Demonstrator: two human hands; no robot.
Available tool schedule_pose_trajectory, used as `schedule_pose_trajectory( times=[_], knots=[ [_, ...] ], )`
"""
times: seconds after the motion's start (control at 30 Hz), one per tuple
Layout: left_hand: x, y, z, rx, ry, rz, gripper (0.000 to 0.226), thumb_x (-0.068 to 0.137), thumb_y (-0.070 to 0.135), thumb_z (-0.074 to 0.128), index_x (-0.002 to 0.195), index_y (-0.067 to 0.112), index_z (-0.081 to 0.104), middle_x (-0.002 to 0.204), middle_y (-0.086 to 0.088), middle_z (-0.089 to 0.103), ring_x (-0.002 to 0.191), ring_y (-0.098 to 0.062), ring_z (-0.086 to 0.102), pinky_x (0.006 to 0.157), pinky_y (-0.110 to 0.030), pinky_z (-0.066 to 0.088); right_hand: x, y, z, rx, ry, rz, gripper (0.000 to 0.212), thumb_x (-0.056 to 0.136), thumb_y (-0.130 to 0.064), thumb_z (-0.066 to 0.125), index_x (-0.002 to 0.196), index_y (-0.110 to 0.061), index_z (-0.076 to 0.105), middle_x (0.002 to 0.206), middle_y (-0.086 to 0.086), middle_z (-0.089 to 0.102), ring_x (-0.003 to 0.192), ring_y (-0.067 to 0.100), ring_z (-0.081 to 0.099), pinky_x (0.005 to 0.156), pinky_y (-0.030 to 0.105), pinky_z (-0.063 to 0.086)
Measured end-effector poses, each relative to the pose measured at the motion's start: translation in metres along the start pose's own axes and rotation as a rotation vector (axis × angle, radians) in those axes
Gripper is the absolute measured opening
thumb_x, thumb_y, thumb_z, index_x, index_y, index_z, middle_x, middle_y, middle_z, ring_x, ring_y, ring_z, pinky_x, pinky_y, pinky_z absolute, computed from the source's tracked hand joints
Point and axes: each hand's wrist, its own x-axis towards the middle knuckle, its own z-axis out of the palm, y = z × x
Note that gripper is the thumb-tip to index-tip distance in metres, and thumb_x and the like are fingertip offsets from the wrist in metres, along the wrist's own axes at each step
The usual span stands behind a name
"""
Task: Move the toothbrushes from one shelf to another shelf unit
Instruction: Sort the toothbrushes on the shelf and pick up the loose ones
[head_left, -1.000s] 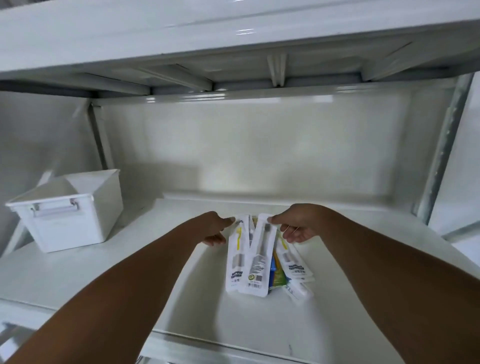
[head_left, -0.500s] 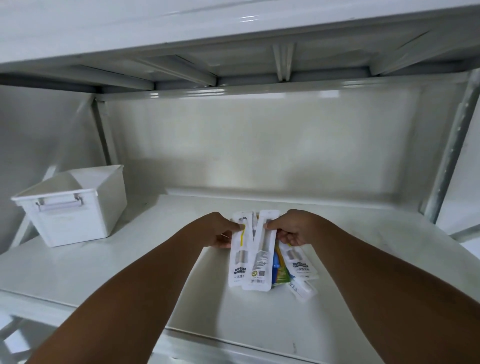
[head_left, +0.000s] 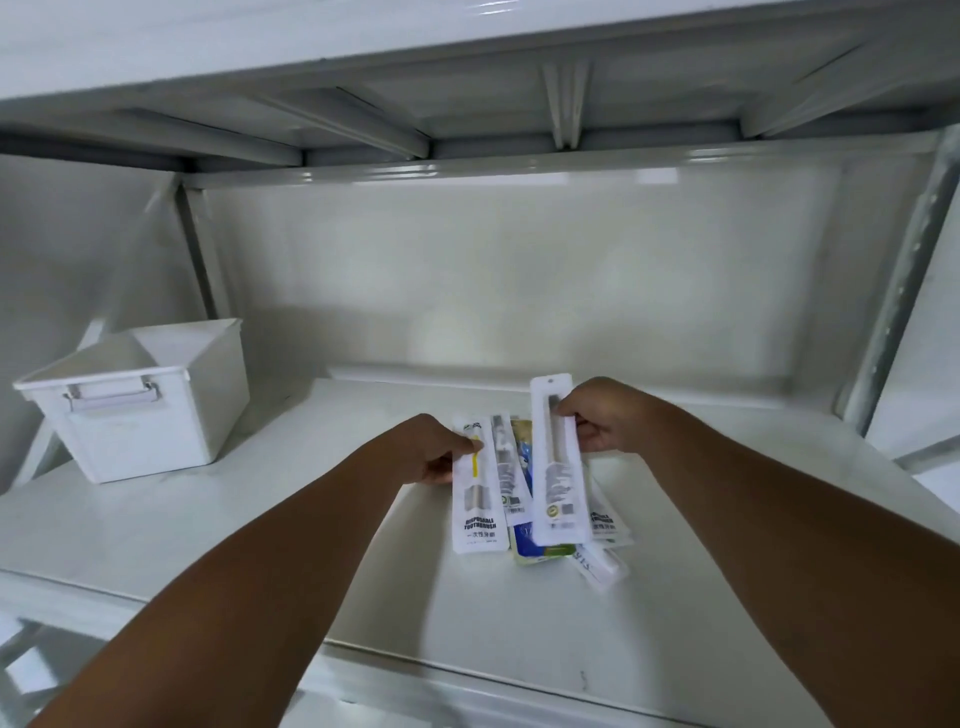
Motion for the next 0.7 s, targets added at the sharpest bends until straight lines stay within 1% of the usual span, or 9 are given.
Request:
schedule_pose_trajectory(
  times=[0.07,0.13,0.2,0.33,0.4,0.47,0.53,0.6,0.7],
  knots=[
    [-0.002,0.002,-0.003,-0.039,-0.035,0.017,0.013,0.084,0.008,0.073,0.075,0.007,0.063,0.065,-0.003,0.067,0.056,-0.013,0.064,0.052,-0.024,0.055,-0.003,-0.002,-0.020,-0.028,0.073,-0.016,0.015,0.094,-0.006,0.053,0.108,-0.001,0.056,0.080,0.012,0.063,0.066,0.021,0.061,0.059,0.031,0.053],
    [-0.004,0.006,-0.008,-0.096,-0.078,0.054,0.010,0.086,0.009,0.070,0.079,0.004,0.064,0.076,-0.007,0.071,0.067,-0.018,0.068,0.062,-0.028,0.058,-0.005,0.001,-0.044,-0.083,0.141,-0.024,0.014,0.093,-0.005,0.054,0.106,0.000,0.056,0.078,0.013,0.061,0.065,0.021,0.060,0.056,0.029,0.049],
    [-0.005,0.013,-0.014,-0.153,-0.096,0.119,0.011,0.089,0.011,0.066,0.083,0.001,0.065,0.081,-0.010,0.072,0.071,-0.021,0.069,0.060,-0.029,0.059,-0.008,0.009,-0.071,-0.142,0.203,0.005,0.014,0.091,-0.005,0.055,0.104,0.001,0.056,0.079,0.015,0.061,0.066,0.024,0.059,0.056,0.029,0.048],
    [0.000,0.036,-0.006,-0.249,-0.066,0.222,0.009,0.089,0.012,0.067,0.091,0.004,0.064,0.087,-0.009,0.071,0.067,-0.015,0.070,0.063,-0.025,0.060,-0.022,0.037,-0.123,-0.236,0.316,0.105,0.010,0.093,-0.006,0.057,0.095,0.003,0.056,0.080,0.018,0.061,0.067,0.027,0.059,0.058,0.032,0.049],
    [0.001,0.050,0.018,-0.273,-0.098,0.231,0.012,0.087,0.010,0.068,0.096,0.004,0.064,0.091,-0.010,0.070,0.065,-0.013,0.070,0.060,-0.023,0.060,-0.029,0.054,-0.146,-0.262,0.354,0.169,0.014,0.093,-0.011,0.061,0.091,0.003,0.056,0.080,0.019,0.061,0.068,0.028,0.059,0.064,0.035,0.051],
    [-0.003,0.064,0.056,-0.278,-0.171,0.249,0.010,0.088,0.009,0.068,0.094,0.003,0.063,0.087,-0.010,0.069,0.060,-0.011,0.070,0.053,-0.021,0.058,-0.035,0.070,-0.166,-0.271,0.376,0.219,0.020,0.092,-0.015,0.064,0.096,0.004,0.058,0.085,0.020,0.063,0.073,0.030,0.060,0.069,0.037,0.052],
    [-0.010,0.074,0.101,-0.245,-0.247,0.258,0.008,0.088,0.008,0.067,0.083,0.005,0.062,0.078,-0.007,0.069,0.053,-0.007,0.068,0.050,-0.018,0.055,-0.042,0.082,-0.182,-0.273,0.411,0.247,0.023,0.092,-0.018,0.065,0.097,0.003,0.058,0.081,0.017,0.060,0.068,0.026,0.057,0.061,0.033,0.050],
    [-0.013,0.077,0.146,-0.203,-0.285,0.262,0.018,0.087,0.007,0.069,0.072,0.008,0.060,0.068,-0.004,0.068,0.048,-0.007,0.066,0.048,-0.018,0.055,-0.048,0.092,-0.195,-0.254,0.452,0.256,0.021,0.092,-0.018,0.065,0.090,0.001,0.057,0.074,0.014,0.056,0.062,0.022,0.053,0.055,0.029,0.045],
    [-0.011,0.073,0.206,-0.096,-0.337,0.236,0.017,0.082,0.011,0.075,0.076,0.006,0.059,0.076,-0.011,0.068,0.060,-0.018,0.067,0.061,-0.030,0.061,-0.052,0.107,-0.214,-0.234,0.470,0.253,0.026,0.091,-0.012,0.065,0.071,-0.004,0.051,0.063,0.011,0.049,0.056,0.020,0.048,0.051,0.028,0.040]
  ],
)
